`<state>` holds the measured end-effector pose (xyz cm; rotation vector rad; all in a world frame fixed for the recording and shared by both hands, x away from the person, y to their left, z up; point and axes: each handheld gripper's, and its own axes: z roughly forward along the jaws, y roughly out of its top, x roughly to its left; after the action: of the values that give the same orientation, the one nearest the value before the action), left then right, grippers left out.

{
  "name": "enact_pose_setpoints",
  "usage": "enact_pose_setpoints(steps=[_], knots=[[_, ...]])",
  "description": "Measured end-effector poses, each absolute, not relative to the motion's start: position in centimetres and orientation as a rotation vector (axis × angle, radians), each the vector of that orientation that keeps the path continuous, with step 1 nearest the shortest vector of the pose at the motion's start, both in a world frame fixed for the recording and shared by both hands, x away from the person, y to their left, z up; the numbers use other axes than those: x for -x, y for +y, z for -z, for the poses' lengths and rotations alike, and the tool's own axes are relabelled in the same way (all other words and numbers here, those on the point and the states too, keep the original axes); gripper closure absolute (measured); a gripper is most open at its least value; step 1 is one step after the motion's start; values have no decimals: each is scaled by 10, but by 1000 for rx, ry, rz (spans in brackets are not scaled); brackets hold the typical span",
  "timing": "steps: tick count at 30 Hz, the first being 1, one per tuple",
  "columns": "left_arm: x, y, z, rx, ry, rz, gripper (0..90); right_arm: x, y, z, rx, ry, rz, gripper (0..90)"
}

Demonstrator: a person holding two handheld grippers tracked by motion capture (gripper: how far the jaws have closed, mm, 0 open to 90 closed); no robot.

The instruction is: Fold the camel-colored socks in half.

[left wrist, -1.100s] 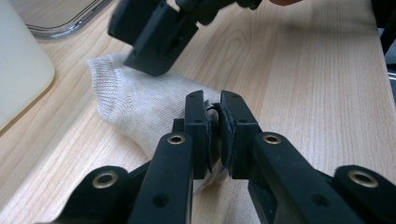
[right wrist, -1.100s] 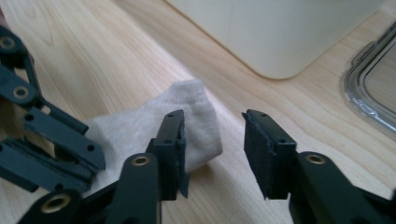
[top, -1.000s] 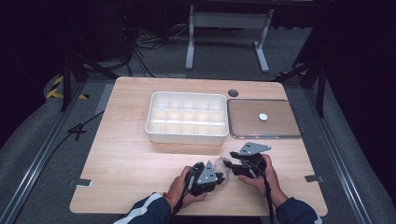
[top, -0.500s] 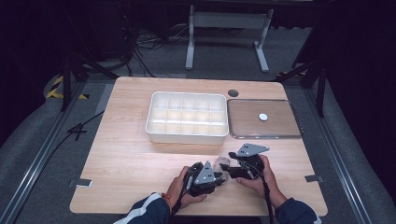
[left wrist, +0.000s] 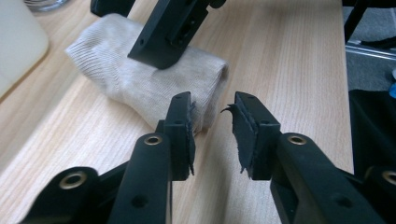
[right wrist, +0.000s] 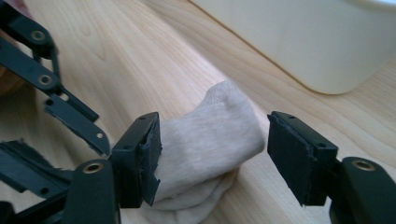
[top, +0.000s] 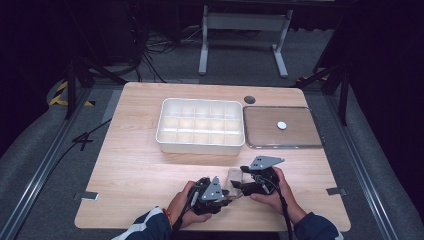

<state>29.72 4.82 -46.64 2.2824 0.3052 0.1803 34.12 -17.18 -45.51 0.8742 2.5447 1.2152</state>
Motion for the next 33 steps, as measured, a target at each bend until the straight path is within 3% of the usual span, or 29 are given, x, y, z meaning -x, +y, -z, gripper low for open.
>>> enact_pose_setpoints(steps=[12, 16, 18, 22, 25, 27, 30, 33], knots=[[-297, 48, 471, -2316, 309, -165, 723, -348, -170, 471, -993, 2709, -1227, 310], [-293, 64, 462, -2364, 294, -180, 617, -352, -173, 474, -1010, 2728, -1261, 317], [-291, 78, 459, -2380, 303, -209, 568, -351, -172, 474, -998, 2767, -1286, 418], [-292, 104, 456, -2390, 368, -260, 486, -352, -170, 474, -977, 2819, -1297, 500], [-297, 139, 454, -2365, 494, -258, 366, -351, -168, 473, -957, 2853, -1320, 588], [-299, 147, 455, -2350, 528, -257, 355, -351, -168, 472, -952, 2852, -1314, 603], [-304, 160, 457, -2334, 591, -284, 255, -347, -168, 468, -918, 2830, -1314, 658], [-311, 168, 461, -2289, 661, -337, 212, -345, -169, 465, -879, 2824, -1315, 678]])
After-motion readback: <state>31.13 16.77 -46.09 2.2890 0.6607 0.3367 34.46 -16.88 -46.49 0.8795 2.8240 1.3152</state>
